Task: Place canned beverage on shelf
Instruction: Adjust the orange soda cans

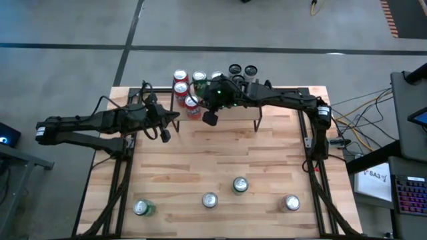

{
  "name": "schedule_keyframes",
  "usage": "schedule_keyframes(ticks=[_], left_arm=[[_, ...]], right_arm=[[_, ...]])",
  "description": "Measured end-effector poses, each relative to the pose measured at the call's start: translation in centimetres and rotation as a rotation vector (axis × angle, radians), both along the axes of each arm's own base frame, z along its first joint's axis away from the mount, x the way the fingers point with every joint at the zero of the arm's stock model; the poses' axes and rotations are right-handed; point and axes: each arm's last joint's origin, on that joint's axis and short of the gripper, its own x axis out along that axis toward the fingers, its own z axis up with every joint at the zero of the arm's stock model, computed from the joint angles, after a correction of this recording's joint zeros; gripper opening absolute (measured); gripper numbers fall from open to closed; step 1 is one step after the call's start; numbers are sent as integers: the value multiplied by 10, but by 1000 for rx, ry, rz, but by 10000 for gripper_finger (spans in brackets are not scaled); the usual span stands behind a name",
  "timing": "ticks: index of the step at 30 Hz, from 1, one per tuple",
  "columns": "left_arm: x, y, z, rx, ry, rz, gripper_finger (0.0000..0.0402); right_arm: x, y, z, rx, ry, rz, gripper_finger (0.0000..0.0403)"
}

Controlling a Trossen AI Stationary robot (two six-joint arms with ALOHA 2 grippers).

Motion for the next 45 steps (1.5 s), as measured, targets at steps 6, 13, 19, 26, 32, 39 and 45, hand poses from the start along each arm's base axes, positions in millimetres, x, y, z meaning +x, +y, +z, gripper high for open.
schedule_keyframes(ticks=[6,13,19,26,32,39,45], left_arm=[[0,0,-1,4,4,-2,0],[1,0,-1,-14,-3,6,0],[2,0,-3,-50,-9,21,0],[3,0,-4,-49,0,21,0],[3,0,-4,-48,0,20,0],[2,0,-4,-34,11,16,0],[-5,1,-9,-13,84,76,0]], right_arm=[[1,1,1,-14,-14,10,12],[2,4,2,-37,-13,38,12],[3,7,2,-48,-15,51,12],[11,11,-4,-51,-28,62,12],[16,12,-8,-51,-34,66,12],[12,12,-3,-45,-41,31,12],[13,10,-6,-49,-30,-6,12]])
